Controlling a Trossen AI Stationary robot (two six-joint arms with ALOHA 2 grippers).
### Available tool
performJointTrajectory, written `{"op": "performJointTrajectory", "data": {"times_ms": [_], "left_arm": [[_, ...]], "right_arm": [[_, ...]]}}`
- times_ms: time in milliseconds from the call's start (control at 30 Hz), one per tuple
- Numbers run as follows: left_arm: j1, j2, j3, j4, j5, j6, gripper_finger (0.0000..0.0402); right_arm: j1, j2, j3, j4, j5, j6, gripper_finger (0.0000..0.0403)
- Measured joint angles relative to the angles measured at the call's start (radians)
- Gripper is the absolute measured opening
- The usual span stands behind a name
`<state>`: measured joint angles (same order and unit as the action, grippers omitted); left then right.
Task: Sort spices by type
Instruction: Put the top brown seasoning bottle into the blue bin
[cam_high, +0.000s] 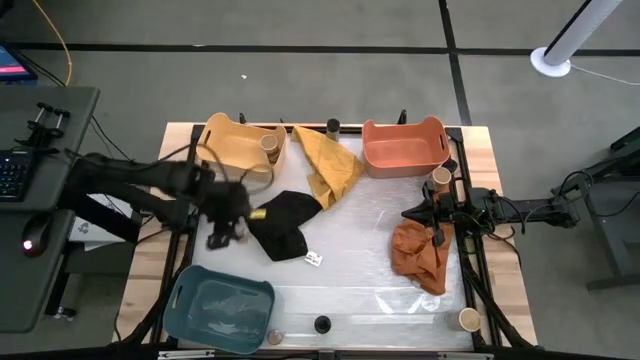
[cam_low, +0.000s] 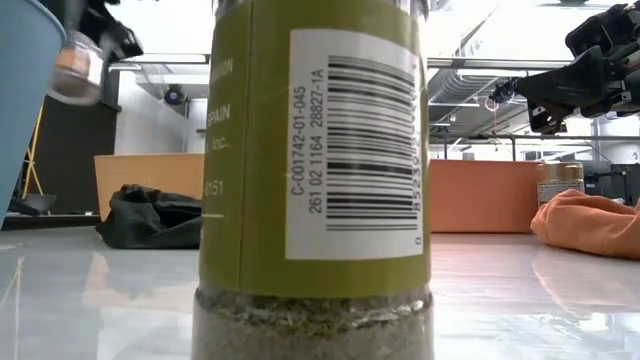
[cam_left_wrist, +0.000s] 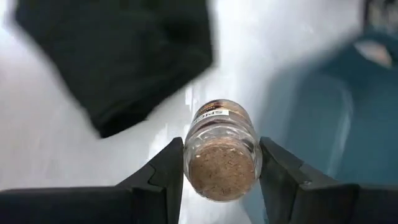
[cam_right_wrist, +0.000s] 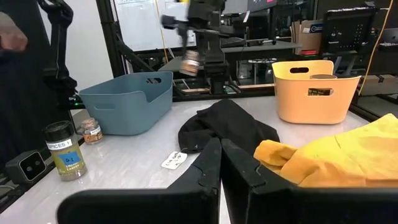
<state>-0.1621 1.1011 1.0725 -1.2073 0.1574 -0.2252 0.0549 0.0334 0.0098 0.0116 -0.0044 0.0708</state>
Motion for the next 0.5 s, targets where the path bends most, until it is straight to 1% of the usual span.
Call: {"op": "performJointTrajectory", "data": {"times_ms": [133,267,367,500], "left_arm": [[-0.193,0.005,0.000,-0.002,-0.021,0.078,0.0132],[-0.355,0.031,-0.004,0.004,-0.032,0.134,0.0132],[-0.456,0.059,-0.022,0.006,-0.026,0.108,0.0132],[-0.571,0.110,-0.064,0.103,-0.019,-0.008,0.0132]], "right_arm": [[0.000,0.000,0.000,0.000,0.000,0.000,0.0000],[0.000,0.000,0.000,0.000,0.000,0.000,0.0000],[0.000,0.000,0.000,0.000,0.000,0.000,0.0000],[0.000,0.000,0.000,0.000,0.000,0.000,0.0000]]}}
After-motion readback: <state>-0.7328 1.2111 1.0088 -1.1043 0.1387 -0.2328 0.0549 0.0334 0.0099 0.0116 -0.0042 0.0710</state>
